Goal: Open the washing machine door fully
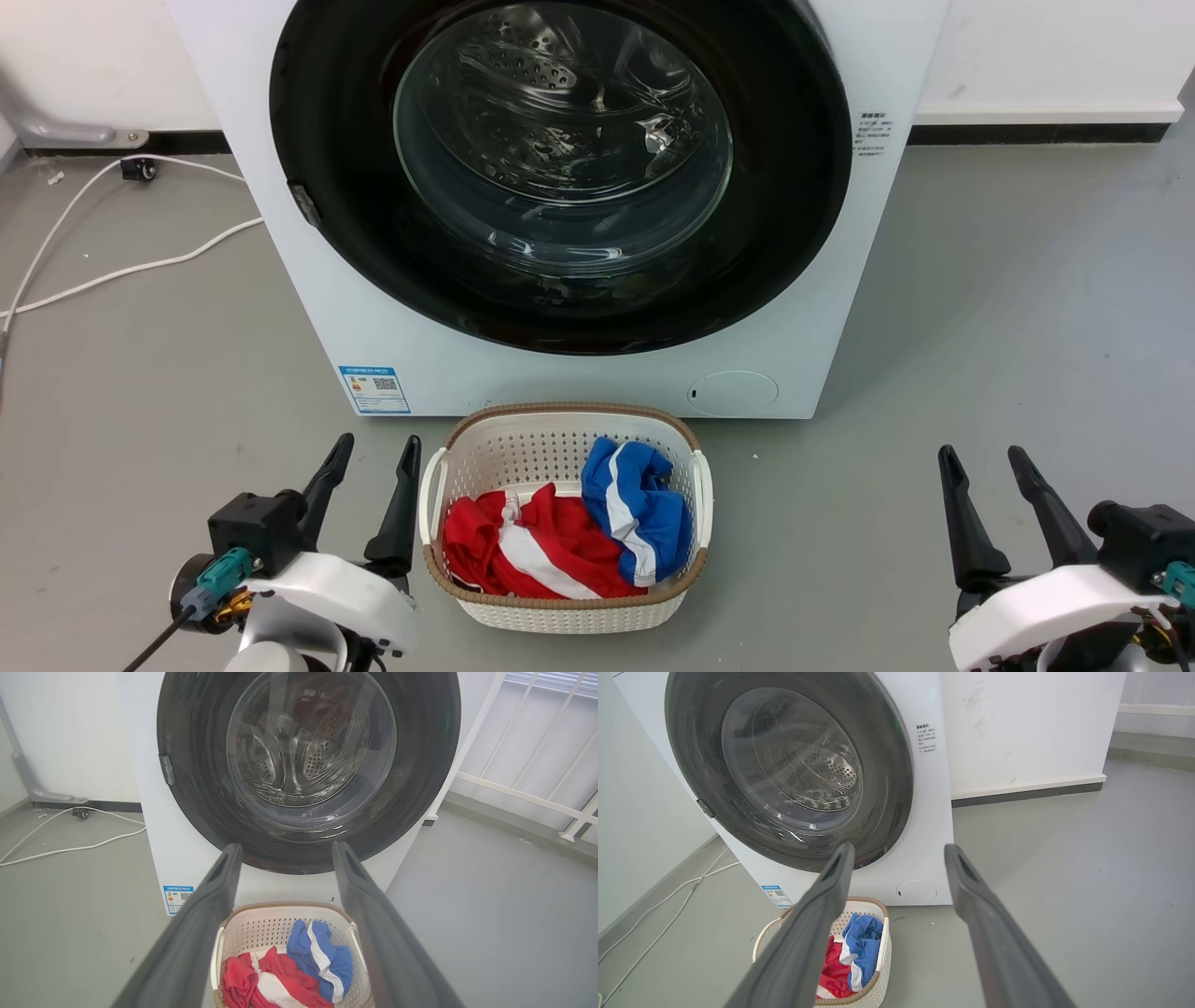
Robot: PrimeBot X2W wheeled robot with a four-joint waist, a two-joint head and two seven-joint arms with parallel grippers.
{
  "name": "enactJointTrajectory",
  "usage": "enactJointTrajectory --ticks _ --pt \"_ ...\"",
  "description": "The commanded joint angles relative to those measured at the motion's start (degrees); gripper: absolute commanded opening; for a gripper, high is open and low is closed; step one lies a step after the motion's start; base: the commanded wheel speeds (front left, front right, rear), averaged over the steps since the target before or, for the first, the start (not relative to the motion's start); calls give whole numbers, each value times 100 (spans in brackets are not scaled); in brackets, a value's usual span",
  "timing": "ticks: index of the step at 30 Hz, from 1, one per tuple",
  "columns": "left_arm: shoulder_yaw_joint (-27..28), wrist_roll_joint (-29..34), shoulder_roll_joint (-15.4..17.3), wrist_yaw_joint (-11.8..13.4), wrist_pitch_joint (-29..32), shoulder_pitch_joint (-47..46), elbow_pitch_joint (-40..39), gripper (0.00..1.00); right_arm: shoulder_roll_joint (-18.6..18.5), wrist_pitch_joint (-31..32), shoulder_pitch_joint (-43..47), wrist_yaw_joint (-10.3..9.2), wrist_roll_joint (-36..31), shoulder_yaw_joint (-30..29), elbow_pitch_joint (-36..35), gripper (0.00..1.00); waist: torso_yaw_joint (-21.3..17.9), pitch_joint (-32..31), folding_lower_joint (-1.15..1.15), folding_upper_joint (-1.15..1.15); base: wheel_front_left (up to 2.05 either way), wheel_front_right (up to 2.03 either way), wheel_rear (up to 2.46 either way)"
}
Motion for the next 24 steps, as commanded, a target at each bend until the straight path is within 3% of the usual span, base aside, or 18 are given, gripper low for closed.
enactJointTrajectory --ticks 1,24 --pt "-19 169 41 29 -65 -136 0 100 13 6 3 10 -182 -1 -83 100 1 1 0 0 0 0 0" --pt "-71 760 108 12 -310 -130 25 100 21 -26 143 7 -874 -33 -178 100 7 -23 0 0 0 0 0"
